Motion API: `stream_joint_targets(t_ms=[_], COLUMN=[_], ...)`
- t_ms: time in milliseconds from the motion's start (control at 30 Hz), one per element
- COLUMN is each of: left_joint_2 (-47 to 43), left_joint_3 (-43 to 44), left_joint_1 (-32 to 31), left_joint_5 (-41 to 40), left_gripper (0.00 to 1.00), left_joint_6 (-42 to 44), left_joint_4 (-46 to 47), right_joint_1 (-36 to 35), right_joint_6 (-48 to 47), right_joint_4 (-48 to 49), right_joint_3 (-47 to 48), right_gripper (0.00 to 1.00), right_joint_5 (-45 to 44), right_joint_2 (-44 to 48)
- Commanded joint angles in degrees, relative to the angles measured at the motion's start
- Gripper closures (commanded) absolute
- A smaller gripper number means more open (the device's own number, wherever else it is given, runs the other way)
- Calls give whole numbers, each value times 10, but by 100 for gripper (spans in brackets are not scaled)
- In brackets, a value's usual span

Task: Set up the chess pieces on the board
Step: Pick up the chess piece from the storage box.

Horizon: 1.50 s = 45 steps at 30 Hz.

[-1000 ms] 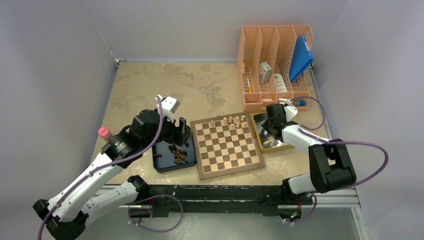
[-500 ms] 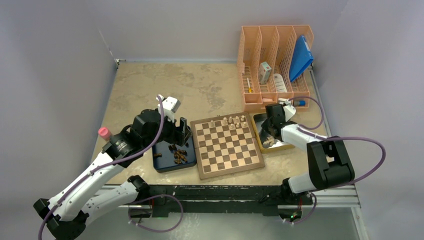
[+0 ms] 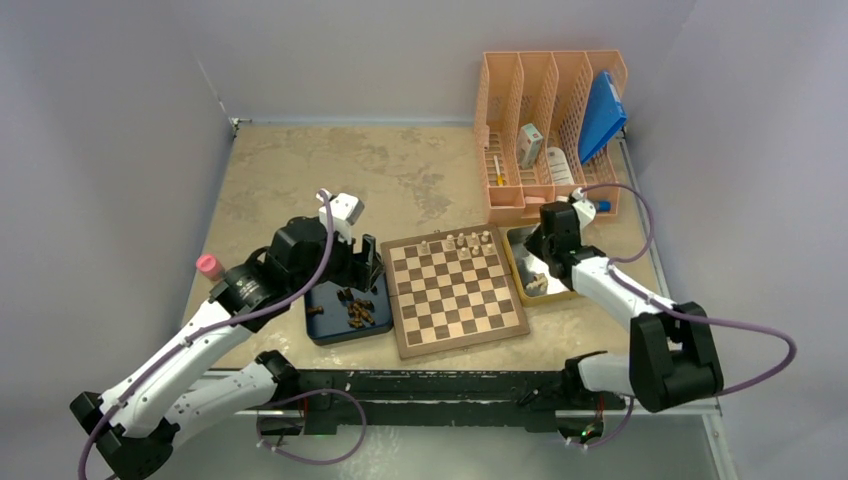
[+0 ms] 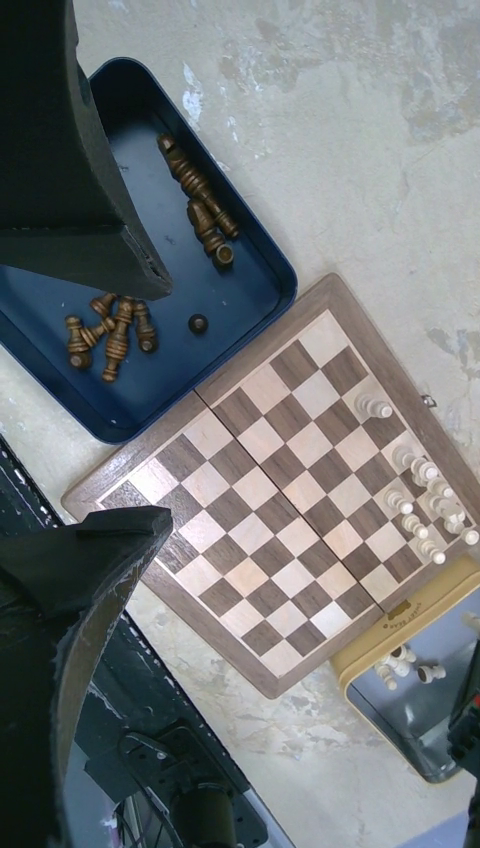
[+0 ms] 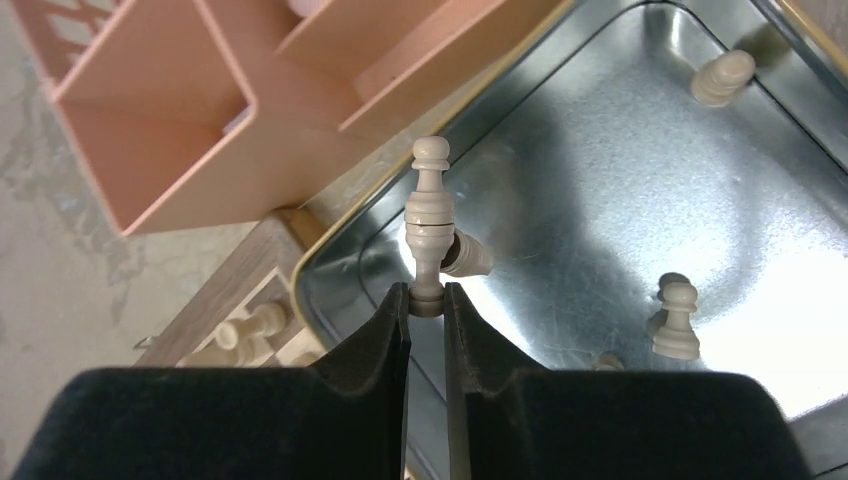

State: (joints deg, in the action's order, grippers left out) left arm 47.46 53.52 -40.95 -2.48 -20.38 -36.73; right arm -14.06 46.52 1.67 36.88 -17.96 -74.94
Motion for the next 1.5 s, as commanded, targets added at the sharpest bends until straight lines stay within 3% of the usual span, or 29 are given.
stream_joint_targets(t_ms=[0, 133, 333, 567, 767, 967, 1133, 1267, 1467], left_joint_2=[5, 12, 26, 46, 83, 131, 152, 189, 213], left_joint_3=[1, 1, 6, 12, 28, 58, 50, 65, 84], left_joint_1=[-2, -2, -2, -2, -1, -1, -1, 5, 84], left_joint_5=[-9, -6, 2, 42, 83, 144, 267, 285, 387], left_gripper=[24, 24, 24, 6, 2, 6, 12, 16, 24], left_joint_6=[-9, -16, -49, -106, -122, -131, -150, -167, -206], left_joint_4=[5, 5, 1, 14, 36, 61, 133, 138, 166], right_joint_1=[3, 3, 3, 1, -7, -26, -82, -114, -173], right_joint_6=[-32, -41, -85, -111, -148, -164, -166, -156, -166], right_joint_4=[15, 1, 22, 27, 39, 57, 61, 97, 153], right_joint_3=[-9, -11, -27, -27, -23, -24, -33, -46, -61], right_gripper=[100, 100, 100, 100, 100, 100, 100, 100, 100], right_joint_5=[20, 12, 67, 92, 158, 257, 224, 253, 297], right_joint_2=[52, 93, 142, 186, 256, 282, 296, 298, 302])
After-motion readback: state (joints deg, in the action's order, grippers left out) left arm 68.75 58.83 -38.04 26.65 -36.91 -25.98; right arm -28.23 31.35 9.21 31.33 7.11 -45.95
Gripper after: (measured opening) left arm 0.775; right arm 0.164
